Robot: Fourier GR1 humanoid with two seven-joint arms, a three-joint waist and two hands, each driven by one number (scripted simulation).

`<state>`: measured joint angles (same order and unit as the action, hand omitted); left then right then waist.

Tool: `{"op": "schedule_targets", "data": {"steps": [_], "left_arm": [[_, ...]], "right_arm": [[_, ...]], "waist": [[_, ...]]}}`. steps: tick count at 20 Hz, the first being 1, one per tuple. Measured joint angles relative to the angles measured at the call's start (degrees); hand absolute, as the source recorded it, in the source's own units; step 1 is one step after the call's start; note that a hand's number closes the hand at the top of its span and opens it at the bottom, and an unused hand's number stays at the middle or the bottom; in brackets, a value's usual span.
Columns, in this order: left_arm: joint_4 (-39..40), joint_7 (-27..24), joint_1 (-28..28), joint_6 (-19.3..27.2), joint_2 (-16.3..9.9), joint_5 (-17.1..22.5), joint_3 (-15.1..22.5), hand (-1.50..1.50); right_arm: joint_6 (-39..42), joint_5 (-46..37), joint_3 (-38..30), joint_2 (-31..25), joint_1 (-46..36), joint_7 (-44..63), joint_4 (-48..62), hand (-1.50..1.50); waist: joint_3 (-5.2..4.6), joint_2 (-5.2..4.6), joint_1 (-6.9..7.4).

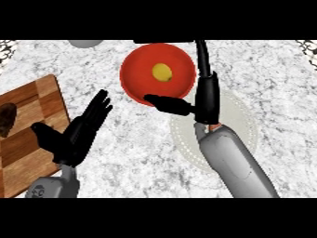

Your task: Pick the lemon from the placemat and place it in the bowl

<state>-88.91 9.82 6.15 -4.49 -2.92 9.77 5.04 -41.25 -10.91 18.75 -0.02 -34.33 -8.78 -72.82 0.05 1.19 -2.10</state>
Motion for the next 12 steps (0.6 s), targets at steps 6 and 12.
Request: {"op": "schedule_targets", "data": {"steps": [6, 12], "left_arm": [[-1.86, 0.55, -1.52, 0.53, -0.66, 0.19, -0.86, 0.00], [-2.64, 0.26, -2.52, 0.34, -0.86, 0.30, -0.99, 0.00]], "right_arm": [[-2.33, -4.68, 13.87, -1.71, 22.20, -3.29, -16.90, 1.50], [-7.05, -8.64, 29.27, -8.21, 46.86, -10.60, -27.40, 1.50]], "waist": [[-0.05, 0.44, -1.91], [-0.02, 0.13, -2.02]]}}
